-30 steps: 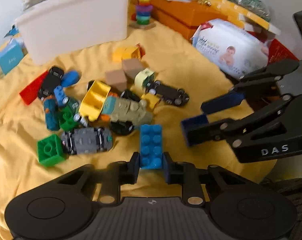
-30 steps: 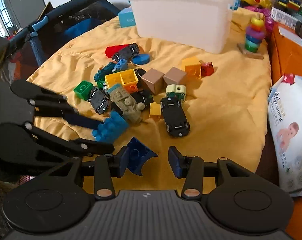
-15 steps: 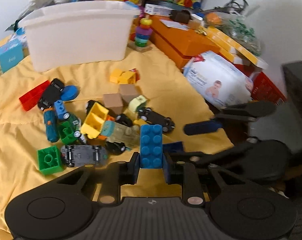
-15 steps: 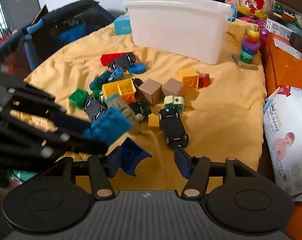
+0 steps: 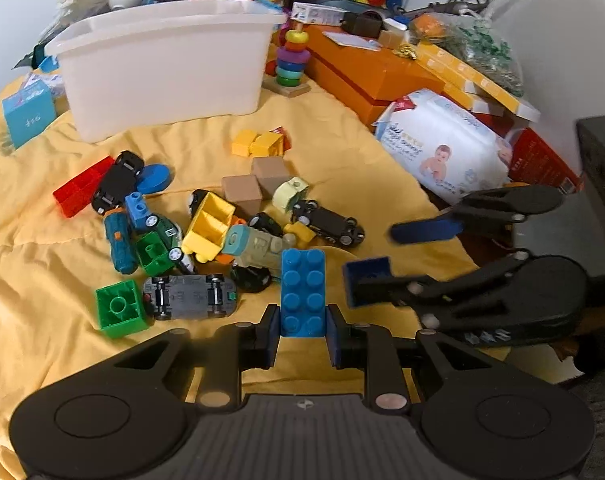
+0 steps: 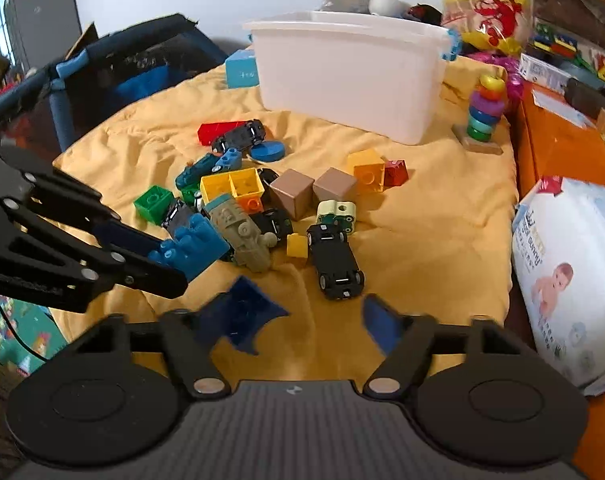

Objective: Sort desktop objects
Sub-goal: 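Carry both blue bricks over the white bin and open both tools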

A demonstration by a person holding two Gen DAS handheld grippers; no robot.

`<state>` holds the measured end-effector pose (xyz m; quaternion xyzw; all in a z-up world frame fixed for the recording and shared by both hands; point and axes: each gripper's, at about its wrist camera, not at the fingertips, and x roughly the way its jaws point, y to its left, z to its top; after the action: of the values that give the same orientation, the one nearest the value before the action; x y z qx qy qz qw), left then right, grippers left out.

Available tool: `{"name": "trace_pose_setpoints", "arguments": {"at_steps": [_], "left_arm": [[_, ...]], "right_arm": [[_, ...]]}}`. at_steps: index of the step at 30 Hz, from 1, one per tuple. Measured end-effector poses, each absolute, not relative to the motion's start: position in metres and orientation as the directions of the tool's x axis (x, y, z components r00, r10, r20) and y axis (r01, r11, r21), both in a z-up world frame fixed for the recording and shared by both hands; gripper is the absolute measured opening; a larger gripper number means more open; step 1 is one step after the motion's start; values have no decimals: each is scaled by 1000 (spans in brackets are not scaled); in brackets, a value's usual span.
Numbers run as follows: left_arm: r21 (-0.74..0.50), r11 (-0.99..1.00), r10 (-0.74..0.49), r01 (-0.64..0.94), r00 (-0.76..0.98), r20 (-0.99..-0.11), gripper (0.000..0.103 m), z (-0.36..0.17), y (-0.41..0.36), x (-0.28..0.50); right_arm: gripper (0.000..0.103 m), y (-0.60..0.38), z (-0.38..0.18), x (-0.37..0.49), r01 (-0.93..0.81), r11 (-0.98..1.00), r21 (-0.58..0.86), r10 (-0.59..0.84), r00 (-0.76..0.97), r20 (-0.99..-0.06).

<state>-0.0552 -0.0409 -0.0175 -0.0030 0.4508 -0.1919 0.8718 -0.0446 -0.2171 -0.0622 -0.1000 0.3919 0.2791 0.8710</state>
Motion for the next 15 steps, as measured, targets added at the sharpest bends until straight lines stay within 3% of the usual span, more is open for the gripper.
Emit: {"name": "trace_pose_setpoints", "arguments": {"at_steps": [1, 2, 15], "left_arm": [[-177, 925, -339, 337, 517, -786, 27, -18, -42, -56], [-176, 924, -339, 339, 514, -788, 27, -18, -44, -56], [-264, 917, -386, 300, 492, -780, 27, -24, -41, -49]], "right_arm": [[51, -216, -63, -43, -564, 824, 50, 407, 529, -745], [49, -215, -64, -42, -562, 825, 62, 410, 517, -751], [51, -212, -62, -42, -555, 815, 167, 478, 479, -736]]}}
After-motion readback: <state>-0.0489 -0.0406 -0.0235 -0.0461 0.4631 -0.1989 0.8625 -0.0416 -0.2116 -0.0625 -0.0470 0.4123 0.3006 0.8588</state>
